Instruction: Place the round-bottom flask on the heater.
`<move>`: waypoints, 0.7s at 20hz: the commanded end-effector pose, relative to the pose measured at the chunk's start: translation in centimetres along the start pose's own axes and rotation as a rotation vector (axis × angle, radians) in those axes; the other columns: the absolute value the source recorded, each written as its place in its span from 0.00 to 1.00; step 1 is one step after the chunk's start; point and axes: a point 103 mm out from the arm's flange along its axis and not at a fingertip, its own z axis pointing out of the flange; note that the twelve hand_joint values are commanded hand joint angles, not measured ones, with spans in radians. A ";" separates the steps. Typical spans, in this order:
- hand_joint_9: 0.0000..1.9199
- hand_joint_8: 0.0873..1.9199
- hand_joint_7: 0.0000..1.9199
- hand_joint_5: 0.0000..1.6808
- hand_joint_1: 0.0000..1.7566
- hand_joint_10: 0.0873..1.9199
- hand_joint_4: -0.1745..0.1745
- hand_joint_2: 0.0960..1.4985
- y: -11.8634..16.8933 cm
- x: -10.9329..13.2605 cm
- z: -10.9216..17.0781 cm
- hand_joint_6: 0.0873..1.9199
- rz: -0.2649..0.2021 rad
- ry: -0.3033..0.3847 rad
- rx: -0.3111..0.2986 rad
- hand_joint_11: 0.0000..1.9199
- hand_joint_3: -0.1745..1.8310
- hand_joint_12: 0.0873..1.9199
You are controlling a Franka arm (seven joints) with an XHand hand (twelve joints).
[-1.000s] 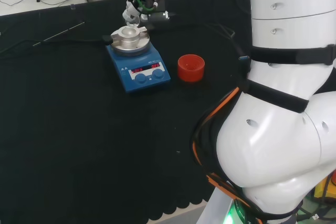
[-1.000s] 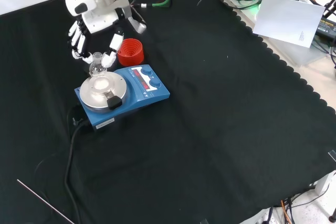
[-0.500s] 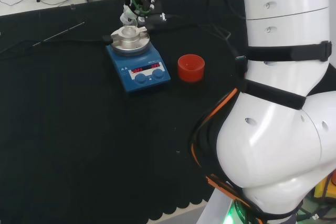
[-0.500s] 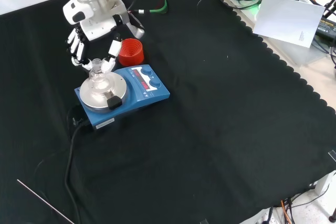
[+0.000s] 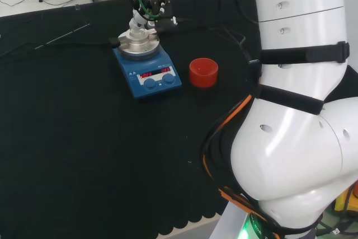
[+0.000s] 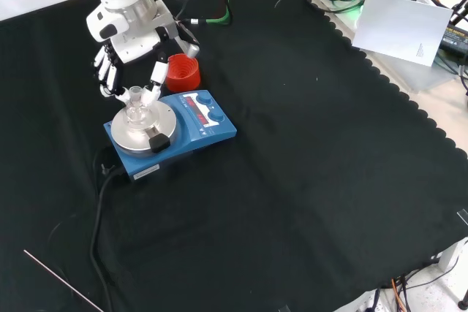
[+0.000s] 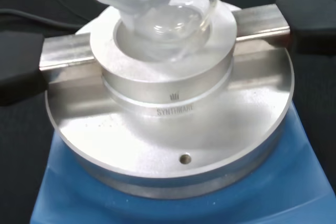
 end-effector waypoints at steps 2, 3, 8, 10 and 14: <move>0.42 0.28 0.34 0.60 0.59 0.23 1.00 0.54 0.2 -0.1 0.5 0.54 0.001 -0.013 0.005 0.27 0.34 0.61; 0.42 0.28 0.34 0.60 0.59 0.23 1.00 0.54 0.3 -0.1 0.6 0.54 0.001 -0.013 0.005 0.27 0.35 0.61; 0.42 0.28 0.34 0.60 0.59 0.23 1.00 0.54 0.4 0.1 0.7 0.54 0.008 -0.013 0.004 0.27 0.35 0.61; 0.42 0.28 0.34 0.60 0.59 0.23 1.00 0.54 0.6 0.1 0.8 0.54 0.008 -0.013 0.009 0.27 0.35 0.61; 0.42 0.28 0.34 0.60 0.59 0.23 1.00 0.54 1.1 0.2 1.0 0.54 0.004 -0.010 0.009 0.27 0.35 0.61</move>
